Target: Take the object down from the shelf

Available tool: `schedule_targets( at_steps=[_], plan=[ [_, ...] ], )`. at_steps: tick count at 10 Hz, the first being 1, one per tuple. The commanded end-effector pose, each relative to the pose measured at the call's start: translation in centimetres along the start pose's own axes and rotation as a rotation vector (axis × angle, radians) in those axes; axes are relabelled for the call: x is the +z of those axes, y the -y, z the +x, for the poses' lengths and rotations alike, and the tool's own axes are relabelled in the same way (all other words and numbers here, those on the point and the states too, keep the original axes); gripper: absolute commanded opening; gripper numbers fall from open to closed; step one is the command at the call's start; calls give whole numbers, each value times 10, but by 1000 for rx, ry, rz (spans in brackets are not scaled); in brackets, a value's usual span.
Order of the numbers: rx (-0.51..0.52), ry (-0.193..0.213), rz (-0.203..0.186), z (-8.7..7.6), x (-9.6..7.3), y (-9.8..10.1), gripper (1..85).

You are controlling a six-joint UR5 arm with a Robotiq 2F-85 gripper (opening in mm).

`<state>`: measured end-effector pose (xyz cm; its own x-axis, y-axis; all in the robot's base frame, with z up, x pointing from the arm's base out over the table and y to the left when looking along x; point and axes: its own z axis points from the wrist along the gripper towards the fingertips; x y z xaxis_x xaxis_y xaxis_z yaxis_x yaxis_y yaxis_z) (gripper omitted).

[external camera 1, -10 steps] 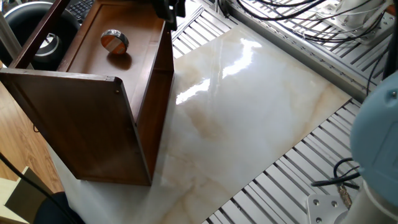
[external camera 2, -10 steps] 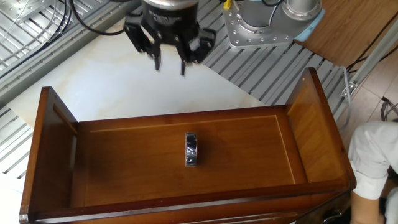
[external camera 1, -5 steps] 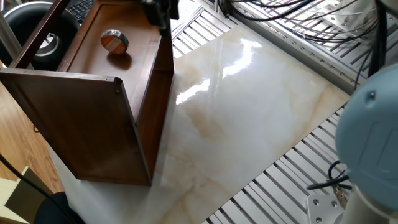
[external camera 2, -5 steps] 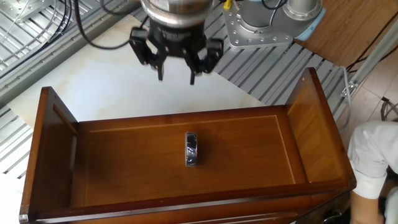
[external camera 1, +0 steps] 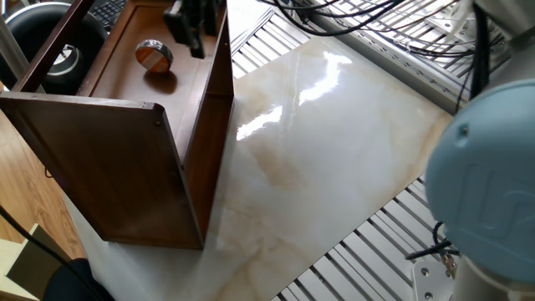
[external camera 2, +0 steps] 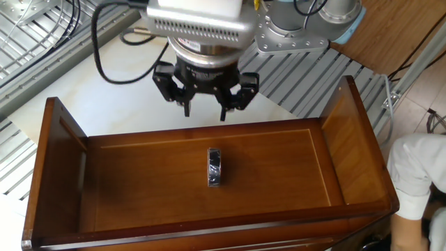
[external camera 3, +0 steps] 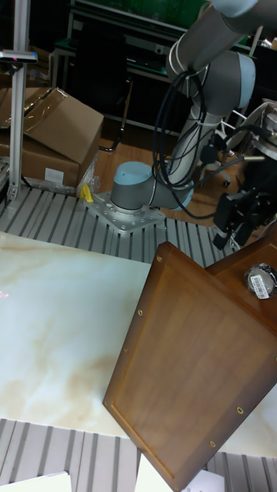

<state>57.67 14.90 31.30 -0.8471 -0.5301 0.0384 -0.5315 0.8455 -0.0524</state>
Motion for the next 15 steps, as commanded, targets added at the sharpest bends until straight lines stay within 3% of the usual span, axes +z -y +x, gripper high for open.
schedule_targets(
  at_steps=[1,3,6,10,11,13,14,15],
  plan=[
    [9,30,-37,-25,8,-14,520],
    [29,50,-59,-48,22,-24,530],
    [0,38,-47,-42,19,-20,550],
    [23,66,-76,-63,19,-37,567],
    [20,58,-63,-69,19,-39,567],
    [-7,82,-55,-80,25,-36,563],
    [-11,93,-48,-82,25,-34,350],
    [-16,93,-55,-78,20,-35,13]
  ],
)
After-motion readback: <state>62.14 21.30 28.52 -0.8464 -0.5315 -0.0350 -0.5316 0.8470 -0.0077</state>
